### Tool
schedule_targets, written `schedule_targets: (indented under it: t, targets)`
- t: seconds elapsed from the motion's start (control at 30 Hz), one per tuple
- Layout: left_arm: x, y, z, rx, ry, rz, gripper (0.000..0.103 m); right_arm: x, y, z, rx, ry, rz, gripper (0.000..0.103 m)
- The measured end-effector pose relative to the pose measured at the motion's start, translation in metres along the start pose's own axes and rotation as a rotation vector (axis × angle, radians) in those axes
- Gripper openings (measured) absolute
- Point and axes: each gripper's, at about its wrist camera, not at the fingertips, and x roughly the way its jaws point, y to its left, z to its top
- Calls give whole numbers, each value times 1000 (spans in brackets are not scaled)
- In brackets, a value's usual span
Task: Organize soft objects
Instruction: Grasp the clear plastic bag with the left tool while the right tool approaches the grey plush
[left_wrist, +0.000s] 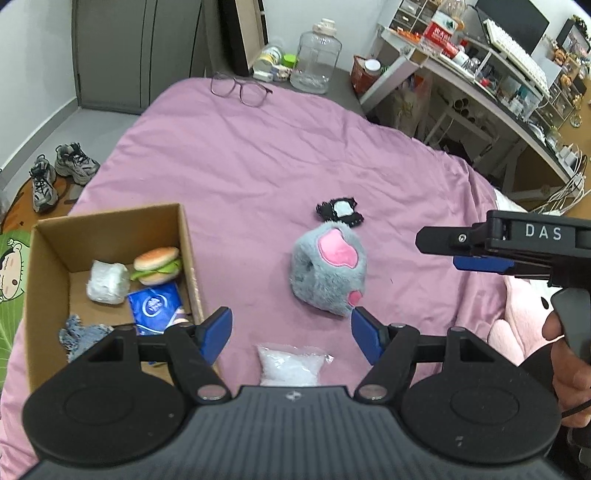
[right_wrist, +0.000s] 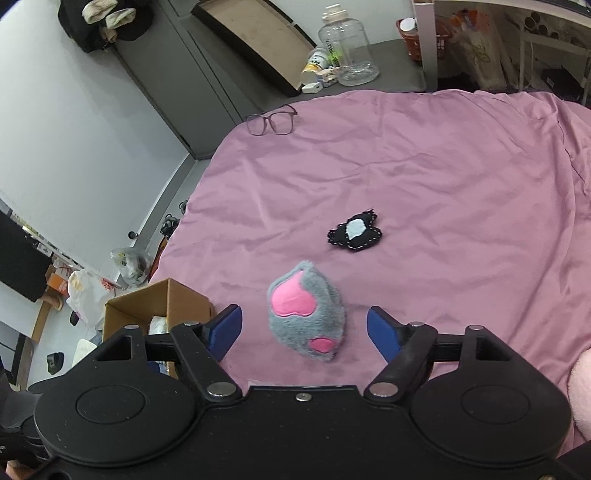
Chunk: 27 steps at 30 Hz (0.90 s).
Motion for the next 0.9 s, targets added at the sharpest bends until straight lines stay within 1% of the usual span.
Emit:
schedule_targets:
  t: [0.23,0.43,0.53,0.67,0.9]
  targets:
    - [22,-17,1,34,63,-8,70,7,-24,3,31,6,6,75]
    - [45,-28,-2,56,134,11,70,17,-46,8,62,18,19,75]
    - [57,-31,-3,55,171,29,70,24,-55,9,73,27,27,75]
    - [76,-34,-8,62,240,50,70,32,-64,14,81,44,37,75]
    - [109,-41,-20,104,353,124,69,49,-76,24,80,66,62,75]
